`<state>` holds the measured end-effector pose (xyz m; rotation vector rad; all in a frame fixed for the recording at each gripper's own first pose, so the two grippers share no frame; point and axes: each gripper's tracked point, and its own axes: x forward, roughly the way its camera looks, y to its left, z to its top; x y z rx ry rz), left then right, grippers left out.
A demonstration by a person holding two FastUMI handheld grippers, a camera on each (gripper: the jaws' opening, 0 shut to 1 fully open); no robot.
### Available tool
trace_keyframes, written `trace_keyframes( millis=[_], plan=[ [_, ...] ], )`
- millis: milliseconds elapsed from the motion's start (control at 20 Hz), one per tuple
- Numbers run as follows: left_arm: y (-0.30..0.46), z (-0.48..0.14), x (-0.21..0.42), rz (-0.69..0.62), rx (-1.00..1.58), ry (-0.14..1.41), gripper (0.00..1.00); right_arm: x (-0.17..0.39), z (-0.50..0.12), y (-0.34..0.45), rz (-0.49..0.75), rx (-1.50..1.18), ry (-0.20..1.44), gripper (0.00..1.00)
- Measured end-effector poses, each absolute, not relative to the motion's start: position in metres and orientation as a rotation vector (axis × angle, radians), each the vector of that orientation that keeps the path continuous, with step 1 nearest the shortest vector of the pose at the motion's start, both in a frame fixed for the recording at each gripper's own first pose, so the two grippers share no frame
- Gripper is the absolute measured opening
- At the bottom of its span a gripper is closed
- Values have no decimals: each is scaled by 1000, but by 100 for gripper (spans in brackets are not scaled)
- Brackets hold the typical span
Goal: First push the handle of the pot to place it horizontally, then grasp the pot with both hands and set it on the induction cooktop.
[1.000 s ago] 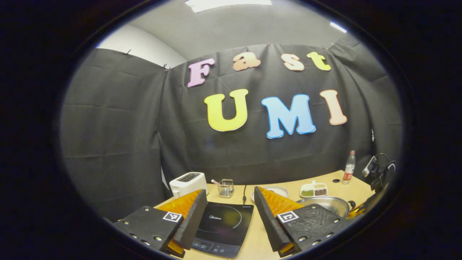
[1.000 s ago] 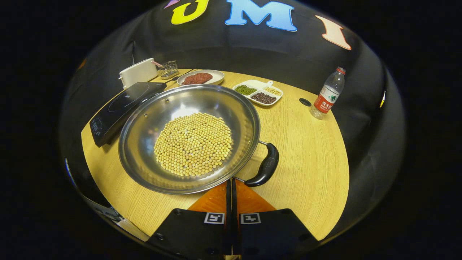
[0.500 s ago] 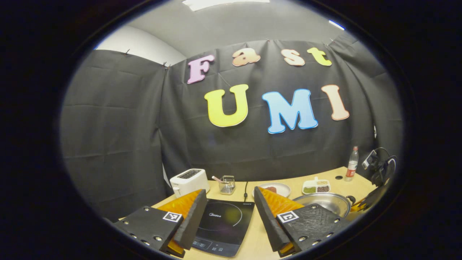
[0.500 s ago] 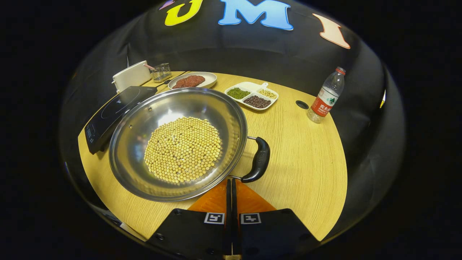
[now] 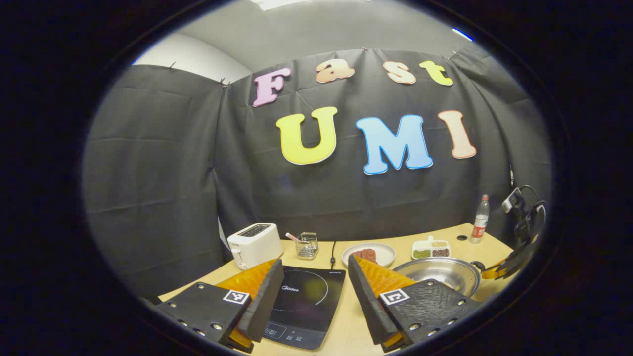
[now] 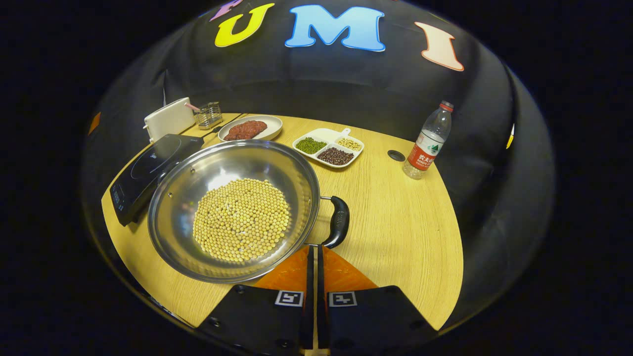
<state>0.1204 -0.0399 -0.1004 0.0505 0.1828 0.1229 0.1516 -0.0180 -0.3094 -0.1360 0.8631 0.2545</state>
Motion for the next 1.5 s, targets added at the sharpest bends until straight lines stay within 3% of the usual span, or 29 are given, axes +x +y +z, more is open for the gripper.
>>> trace_keyframes(
  millis=[100,150,200,300,650,1500],
  plan=[
    [-42,-106,124,112,34,190,77,152,-299,-15,242,-102,835,8],
    [-44,-108,127,105,27,191,78,153,-294,-15,235,-95,813,31],
    [-45,-111,130,95,23,193,78,154,-290,-16,222,-103,791,43],
    [-48,-117,138,73,12,201,78,158,-280,-17,198,-127,740,96],
    [-68,-164,175,-41,-28,293,78,167,-262,-1,178,-94,633,97],
    [-128,-309,227,-212,-21,602,81,202,-308,-5,121,-52,707,98]
  ],
)
